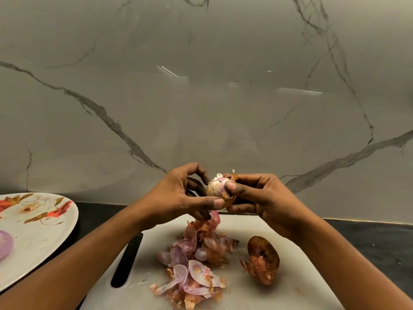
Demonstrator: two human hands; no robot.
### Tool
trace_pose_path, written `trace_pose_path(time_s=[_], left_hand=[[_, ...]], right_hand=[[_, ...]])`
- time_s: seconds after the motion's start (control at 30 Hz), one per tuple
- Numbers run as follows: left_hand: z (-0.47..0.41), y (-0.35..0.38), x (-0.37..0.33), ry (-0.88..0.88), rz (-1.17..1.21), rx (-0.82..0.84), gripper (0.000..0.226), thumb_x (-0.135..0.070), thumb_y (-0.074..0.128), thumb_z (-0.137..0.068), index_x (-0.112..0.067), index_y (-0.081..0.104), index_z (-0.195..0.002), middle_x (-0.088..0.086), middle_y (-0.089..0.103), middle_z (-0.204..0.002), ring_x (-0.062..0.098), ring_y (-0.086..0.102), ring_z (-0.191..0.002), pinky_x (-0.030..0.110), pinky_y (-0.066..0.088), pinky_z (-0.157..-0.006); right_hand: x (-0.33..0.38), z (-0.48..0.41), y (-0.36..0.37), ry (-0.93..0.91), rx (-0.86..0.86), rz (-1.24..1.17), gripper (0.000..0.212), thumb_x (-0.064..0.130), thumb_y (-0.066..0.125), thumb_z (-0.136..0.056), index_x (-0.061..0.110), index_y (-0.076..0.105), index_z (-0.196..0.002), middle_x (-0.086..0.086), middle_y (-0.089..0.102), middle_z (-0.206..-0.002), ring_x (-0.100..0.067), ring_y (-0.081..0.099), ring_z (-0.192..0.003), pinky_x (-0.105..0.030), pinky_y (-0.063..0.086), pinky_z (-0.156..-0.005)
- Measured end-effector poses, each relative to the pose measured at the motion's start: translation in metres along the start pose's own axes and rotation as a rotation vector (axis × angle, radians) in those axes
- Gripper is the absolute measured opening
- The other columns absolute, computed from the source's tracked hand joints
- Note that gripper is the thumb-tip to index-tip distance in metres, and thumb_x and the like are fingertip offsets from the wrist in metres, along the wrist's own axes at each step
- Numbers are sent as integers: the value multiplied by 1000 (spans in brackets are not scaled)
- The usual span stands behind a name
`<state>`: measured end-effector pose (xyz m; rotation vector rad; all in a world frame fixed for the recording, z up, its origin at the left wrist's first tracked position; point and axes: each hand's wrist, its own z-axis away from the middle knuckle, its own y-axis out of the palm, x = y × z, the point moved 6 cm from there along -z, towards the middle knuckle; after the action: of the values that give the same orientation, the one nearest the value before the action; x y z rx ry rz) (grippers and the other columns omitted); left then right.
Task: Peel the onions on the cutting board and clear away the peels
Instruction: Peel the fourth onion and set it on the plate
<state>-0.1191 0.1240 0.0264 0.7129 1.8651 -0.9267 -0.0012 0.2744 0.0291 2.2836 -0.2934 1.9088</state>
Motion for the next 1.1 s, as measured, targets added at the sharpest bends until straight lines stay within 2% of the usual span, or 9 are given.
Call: trace_pose_path(time_s=[0.1,0.27,0.43,0.5,0.6,0.7,0.93,1.0,1.1], left_hand=[[2,6,-1,-12,-8,8,54,-20,88,-74,-13,63,-121,19,79,-95,38,79,-83,48,67,-77],[3,1,-4,-2,45,-18,45,-17,88,-74,-12,71,-115,20,79,-99,41,79,-90,52,65,-84],[4,-4,-5,-2,171,-15,55,-6,85,-71,-11,63,-121,23,78,-105,43,78,-95,45,66,-85],[3,-8,-6,16,213,-34,59,-6,85,-69,-11,61,-122,23,78,-106,43,78,-96,41,65,-85],[1,-12,-3,33,169,-63,63,-8,88,-68,-14,60,-125,20,78,-107,39,77,-100,44,63,-92],[-1,-12,0,34,86,-84,64,-10,91,-66,-17,64,-123,16,79,-104,33,78,-99,43,64,-91],[-2,-13,2,61,-4,-125,53,-4,94,-68,-19,74,-115,9,77,-109,28,79,-91,38,65,-80],[-2,-8,4,53,0,-89,51,-4,92,-71,-18,75,-117,11,80,-101,31,80,-88,41,66,-80],[-2,-3,4,77,-18,-51,49,-12,92,-73,-17,76,-120,16,80,-99,38,78,-88,51,66,-82]], right_hand=[[-3,-2,4,-13,21,47,34,17,72,-91,6,77,-123,-18,79,-114,-35,77,-106,-37,66,-87],[-2,-2,0,-51,-44,57,29,20,71,-90,3,80,-112,-19,80,-109,-35,79,-100,-37,67,-81],[6,-4,-13,-130,-147,58,26,17,73,-88,4,81,-109,-21,80,-102,-29,79,-90,-31,66,-74],[6,-4,-17,-128,-168,119,20,11,73,-91,5,81,-109,-18,81,-99,-29,80,-89,-33,66,-76],[2,-3,-17,-59,-115,252,16,6,75,-92,6,81,-107,-16,82,-96,-34,80,-90,-41,67,-81],[-6,-4,-11,-2,-22,338,22,6,81,-88,5,81,-110,-16,82,-97,-37,80,-91,-43,66,-85],[-3,-4,-8,-16,11,349,44,19,81,-89,20,72,-132,1,80,-117,-21,77,-109,-46,60,-103],[-3,-4,-4,-20,28,304,50,24,80,-89,21,68,-137,2,79,-121,-19,76,-112,-45,60,-102],[-6,-3,5,-39,77,344,41,26,78,-92,19,71,-132,-2,79,-118,-22,76,-110,-40,63,-94]])
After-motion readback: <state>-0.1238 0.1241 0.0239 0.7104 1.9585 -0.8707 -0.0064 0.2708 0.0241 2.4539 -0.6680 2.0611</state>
